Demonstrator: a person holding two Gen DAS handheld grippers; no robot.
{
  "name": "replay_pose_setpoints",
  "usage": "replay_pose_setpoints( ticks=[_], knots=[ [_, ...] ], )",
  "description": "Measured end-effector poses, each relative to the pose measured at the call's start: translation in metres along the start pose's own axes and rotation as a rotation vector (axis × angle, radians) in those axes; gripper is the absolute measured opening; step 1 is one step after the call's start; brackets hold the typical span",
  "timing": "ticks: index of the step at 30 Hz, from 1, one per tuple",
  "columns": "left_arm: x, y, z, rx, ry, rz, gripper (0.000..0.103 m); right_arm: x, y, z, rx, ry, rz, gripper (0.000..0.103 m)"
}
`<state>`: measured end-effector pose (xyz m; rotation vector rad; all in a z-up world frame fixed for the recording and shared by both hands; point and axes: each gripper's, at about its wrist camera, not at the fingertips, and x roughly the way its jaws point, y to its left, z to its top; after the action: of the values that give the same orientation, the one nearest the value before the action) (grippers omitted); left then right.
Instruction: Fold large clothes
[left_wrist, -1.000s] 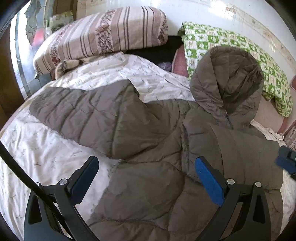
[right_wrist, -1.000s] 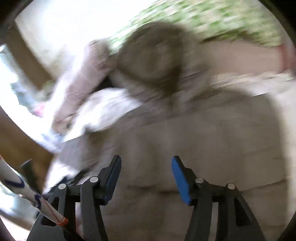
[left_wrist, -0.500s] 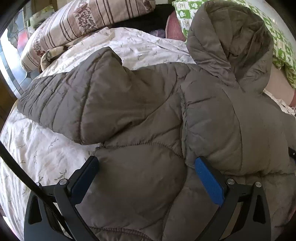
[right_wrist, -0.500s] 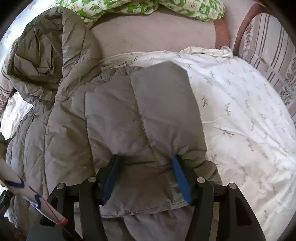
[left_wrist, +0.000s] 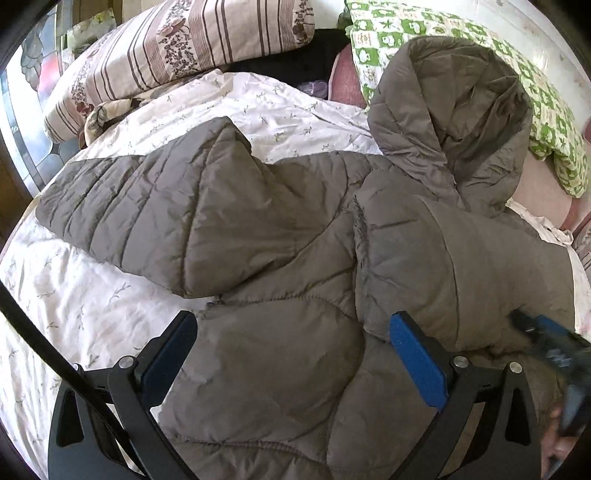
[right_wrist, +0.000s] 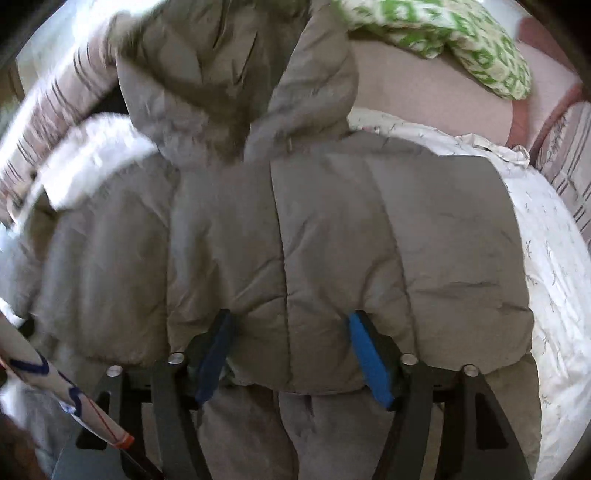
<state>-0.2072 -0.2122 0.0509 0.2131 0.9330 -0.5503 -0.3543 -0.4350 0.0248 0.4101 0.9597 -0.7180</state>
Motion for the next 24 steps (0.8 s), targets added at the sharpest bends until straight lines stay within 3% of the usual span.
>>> replay_pose_setpoints(
  ticks=[3,5,11,17,24],
  knots=[
    [-0.007,0.006,0.003,-0.003,-0.02,-0.001,0.103,-0.004,0.0,0.002,-0.007,-0.004,-0.014,0.074],
    [-0.011,0.014,0.007,-0.014,-0.036,0.0,0.103,-0.025,-0.002,-0.003,0.027,-0.025,0.023,0.074],
    [-0.019,0.056,0.02,-0.094,-0.077,0.031,0.103,-0.086,0.013,-0.053,-0.022,-0.1,0.101,0.077],
    [-0.016,0.102,0.024,-0.141,-0.084,0.087,0.103,-0.047,0.033,-0.088,-0.114,0.005,0.101,0.078],
    [-0.015,0.2,0.037,-0.291,-0.129,0.144,0.103,-0.044,0.025,-0.093,-0.116,-0.001,0.161,0.082]
  ],
)
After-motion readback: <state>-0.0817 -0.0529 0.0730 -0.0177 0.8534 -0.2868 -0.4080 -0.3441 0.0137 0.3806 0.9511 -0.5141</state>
